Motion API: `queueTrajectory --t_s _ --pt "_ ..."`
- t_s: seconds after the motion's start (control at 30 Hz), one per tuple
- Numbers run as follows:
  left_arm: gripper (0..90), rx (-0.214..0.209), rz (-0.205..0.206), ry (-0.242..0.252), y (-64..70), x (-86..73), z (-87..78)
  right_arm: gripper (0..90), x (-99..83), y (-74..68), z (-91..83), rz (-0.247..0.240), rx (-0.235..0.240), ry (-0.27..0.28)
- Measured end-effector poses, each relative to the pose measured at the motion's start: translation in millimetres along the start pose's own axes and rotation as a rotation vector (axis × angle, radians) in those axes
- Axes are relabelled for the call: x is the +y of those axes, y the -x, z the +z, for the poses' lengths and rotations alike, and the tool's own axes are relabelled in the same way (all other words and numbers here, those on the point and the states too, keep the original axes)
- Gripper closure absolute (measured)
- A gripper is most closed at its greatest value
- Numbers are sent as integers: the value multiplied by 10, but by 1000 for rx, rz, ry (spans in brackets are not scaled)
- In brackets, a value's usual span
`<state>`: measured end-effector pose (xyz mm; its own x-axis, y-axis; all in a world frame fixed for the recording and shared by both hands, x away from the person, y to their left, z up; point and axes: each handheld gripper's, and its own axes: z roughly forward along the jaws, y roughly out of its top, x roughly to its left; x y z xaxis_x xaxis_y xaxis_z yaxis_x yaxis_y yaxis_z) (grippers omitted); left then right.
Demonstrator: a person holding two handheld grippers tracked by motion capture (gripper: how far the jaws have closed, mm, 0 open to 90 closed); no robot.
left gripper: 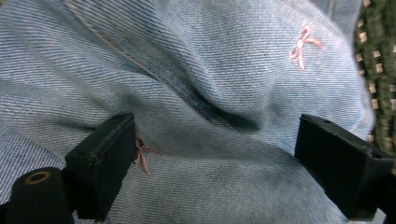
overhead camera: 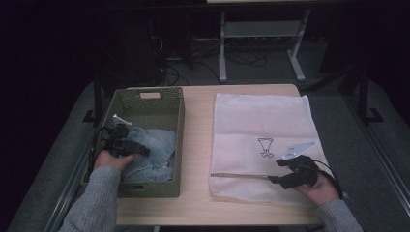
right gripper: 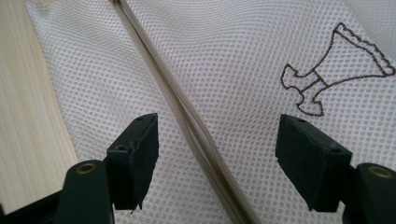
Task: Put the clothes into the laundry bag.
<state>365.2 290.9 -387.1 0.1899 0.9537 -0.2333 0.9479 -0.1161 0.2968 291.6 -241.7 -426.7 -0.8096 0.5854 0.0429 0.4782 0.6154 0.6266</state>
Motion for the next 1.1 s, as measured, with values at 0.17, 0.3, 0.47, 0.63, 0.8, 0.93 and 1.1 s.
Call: queueTrajectory --t_s 0.17,0.3,0.47,0.63,0.8,0.93,1.1 --pt "141 79 47 -41 74 29 100 293 15 6 9 -10 -4 -1" --pt "182 145 100 -66 126 19 171 291 8 25 15 -16 -6 -2" --pt "275 194 134 -72 136 1 216 291 -23 49 43 -30 -7 -7" --pt "399 227 155 -64 139 -9 212 297 -28 64 54 -39 -8 -8" --pt "562 239 166 -53 102 -16 180 306 -14 54 65 -48 -3 -12" --pt "680 212 174 -47 73 -20 150 306 -5 53 74 -52 0 -17" --pt "752 155 185 -46 44 -38 104 311 11 53 77 -56 4 -12"
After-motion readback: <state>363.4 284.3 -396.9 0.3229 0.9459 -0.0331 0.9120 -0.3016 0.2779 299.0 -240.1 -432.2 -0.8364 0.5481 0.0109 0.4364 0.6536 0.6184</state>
